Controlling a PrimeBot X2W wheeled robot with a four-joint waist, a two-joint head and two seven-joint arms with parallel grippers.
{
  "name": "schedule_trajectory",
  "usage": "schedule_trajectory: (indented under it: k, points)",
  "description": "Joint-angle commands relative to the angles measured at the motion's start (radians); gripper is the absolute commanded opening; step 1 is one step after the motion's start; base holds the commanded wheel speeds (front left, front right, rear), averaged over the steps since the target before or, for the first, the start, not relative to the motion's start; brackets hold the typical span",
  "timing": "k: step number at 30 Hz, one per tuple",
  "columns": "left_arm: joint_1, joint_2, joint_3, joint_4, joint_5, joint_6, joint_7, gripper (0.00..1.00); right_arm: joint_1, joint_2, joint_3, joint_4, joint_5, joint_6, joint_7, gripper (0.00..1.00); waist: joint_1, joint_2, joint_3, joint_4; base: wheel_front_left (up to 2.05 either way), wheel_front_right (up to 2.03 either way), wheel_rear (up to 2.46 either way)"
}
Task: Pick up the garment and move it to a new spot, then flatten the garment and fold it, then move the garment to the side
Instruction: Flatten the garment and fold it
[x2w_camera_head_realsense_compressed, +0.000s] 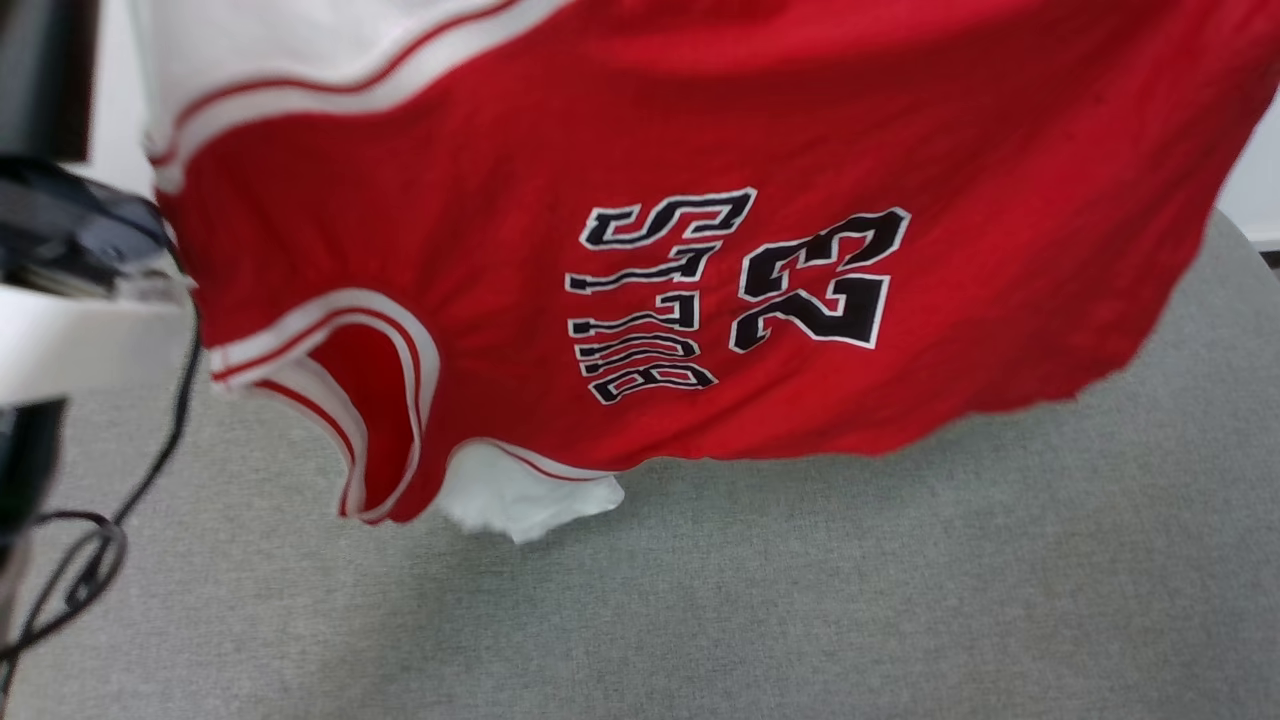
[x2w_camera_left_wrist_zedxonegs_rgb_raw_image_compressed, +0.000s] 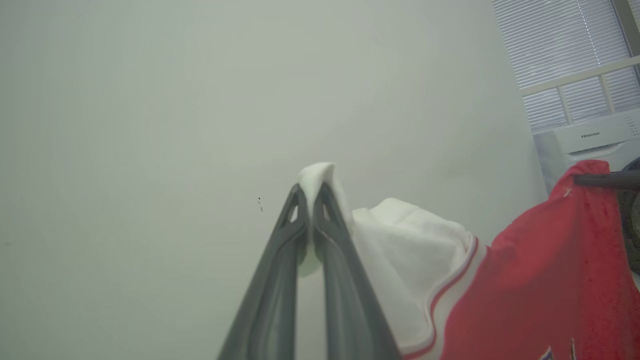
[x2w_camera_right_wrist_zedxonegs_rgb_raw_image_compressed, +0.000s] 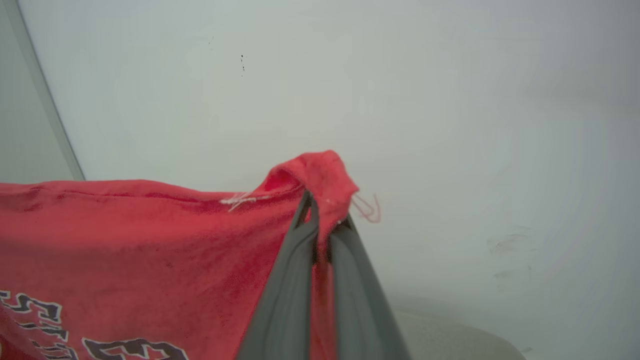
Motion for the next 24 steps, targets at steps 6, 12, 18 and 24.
schedule_trajectory:
  k: [6, 12, 18, 24]
  points:
    - [-0.14, 0.011, 0.021, 0.064, -0.051, -0.016, 0.044, 0.0, -0.057, 0.027, -0.022, -0.035, -0.022, 0.0, -0.017, 0.0, 0.0001, -0.0001, 0.058, -0.03, 0.0, 0.0, 0.0]
    - [-0.317, 0.024, 0.019, 0.179, -0.084, -0.053, 0.075, 0.0, -0.134, 0.032, -0.036, -0.016, -0.055, 0.0, -0.053, 0.0, 0.0001, -0.0001, 0.157, -0.042, 0.0, 0.0, 0.0]
    - [-0.549, 0.025, -0.024, 0.33, -0.061, -0.106, 0.088, 0.0, -0.271, 0.027, -0.039, 0.047, -0.106, 0.0, -0.127, 0.0, 0.0001, -0.0001, 0.299, -0.043, 0.0, 0.0, 0.0]
    - [-0.827, -0.003, -0.075, 0.545, -0.003, -0.159, 0.057, 0.0, -0.466, 0.041, -0.032, 0.2, -0.172, -0.001, -0.254, 0.0, 0.0001, -0.0001, 0.438, -0.042, 0.0, 0.0, 0.0]
